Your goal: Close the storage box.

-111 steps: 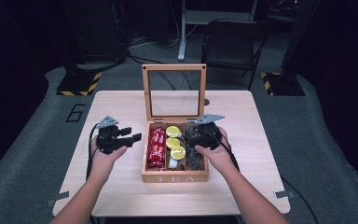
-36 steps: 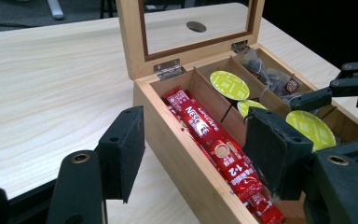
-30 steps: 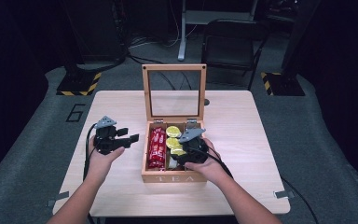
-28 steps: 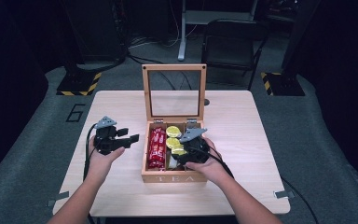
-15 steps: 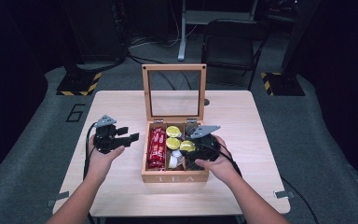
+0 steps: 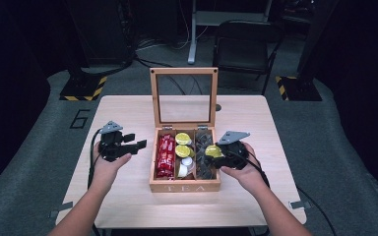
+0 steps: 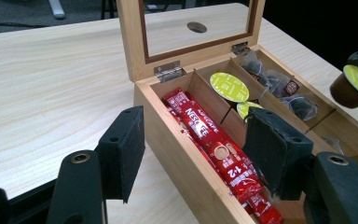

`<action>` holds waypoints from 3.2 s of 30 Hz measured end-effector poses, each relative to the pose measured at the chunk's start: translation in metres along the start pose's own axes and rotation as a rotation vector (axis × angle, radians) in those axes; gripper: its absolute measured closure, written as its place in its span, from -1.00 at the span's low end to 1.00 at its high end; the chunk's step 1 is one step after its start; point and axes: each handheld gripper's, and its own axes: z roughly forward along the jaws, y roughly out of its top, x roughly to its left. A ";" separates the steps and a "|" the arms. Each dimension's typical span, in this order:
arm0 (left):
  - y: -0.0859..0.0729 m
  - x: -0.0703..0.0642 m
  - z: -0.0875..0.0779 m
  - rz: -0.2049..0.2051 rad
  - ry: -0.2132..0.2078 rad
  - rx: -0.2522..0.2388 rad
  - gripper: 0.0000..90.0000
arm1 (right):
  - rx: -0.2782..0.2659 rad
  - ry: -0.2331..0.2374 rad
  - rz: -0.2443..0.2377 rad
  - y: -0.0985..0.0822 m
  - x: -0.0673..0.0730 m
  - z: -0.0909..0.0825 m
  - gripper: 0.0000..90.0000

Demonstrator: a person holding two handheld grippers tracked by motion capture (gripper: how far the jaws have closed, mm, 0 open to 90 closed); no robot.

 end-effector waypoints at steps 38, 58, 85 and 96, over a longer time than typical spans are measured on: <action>-0.001 -0.002 0.003 -0.004 0.004 0.004 -0.15 | 0.068 -0.247 0.174 -0.094 -0.045 -0.024 -0.18; -0.001 -0.005 0.005 -0.006 -0.007 -0.001 -0.15 | 0.117 -0.309 0.289 -0.125 -0.066 -0.027 -0.19; 0.000 -0.006 0.005 -0.010 -0.009 -0.006 -0.15 | 0.105 -0.341 0.297 -0.124 -0.063 -0.028 -0.32; 0.000 -0.005 0.002 -0.015 -0.009 -0.011 -0.15 | 0.071 -0.336 0.277 -0.116 -0.060 -0.037 -0.32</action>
